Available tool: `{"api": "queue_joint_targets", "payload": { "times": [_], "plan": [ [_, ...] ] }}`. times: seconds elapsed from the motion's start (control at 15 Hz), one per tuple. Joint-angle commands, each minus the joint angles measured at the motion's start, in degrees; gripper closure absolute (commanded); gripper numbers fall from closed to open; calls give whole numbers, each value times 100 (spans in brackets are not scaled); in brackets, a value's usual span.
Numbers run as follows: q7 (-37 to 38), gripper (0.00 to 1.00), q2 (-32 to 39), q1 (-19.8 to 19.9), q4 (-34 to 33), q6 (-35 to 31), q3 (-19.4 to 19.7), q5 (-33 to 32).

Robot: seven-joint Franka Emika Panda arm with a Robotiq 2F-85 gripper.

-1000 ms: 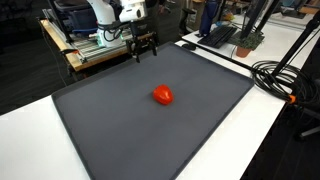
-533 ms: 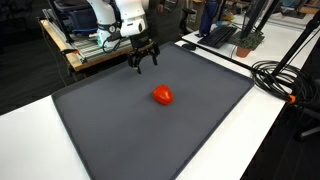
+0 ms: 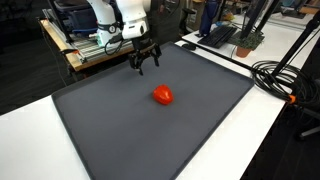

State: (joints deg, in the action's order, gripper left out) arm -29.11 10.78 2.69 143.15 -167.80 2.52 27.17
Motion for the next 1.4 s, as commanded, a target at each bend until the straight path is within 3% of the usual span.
{"api": "queue_joint_targets", "payload": {
  "times": [0.0,0.2,0.33,0.4,0.47,0.53,0.73,0.8,0.87,1.13,1.33],
  "plan": [
    [-602,7,401,296,-420,-80,-336,624],
    [-722,11,667,422,-641,-16,-371,686],
    [-840,23,833,561,-785,2,-452,724],
    [-908,22,909,644,-868,45,-501,750],
    [-953,32,974,704,-922,46,-541,742],
    [-1013,29,1031,776,-982,40,-599,753],
    [-1110,36,1192,966,-1149,51,-774,785],
    [-1119,43,1254,1011,-1209,35,-821,778],
    [-1147,39,1305,1080,-1273,40,-895,798],
    [-1142,43,1490,1250,-1465,48,-1059,744],
    [-1135,60,1607,1345,-1577,22,-1140,718]
  ]
}}
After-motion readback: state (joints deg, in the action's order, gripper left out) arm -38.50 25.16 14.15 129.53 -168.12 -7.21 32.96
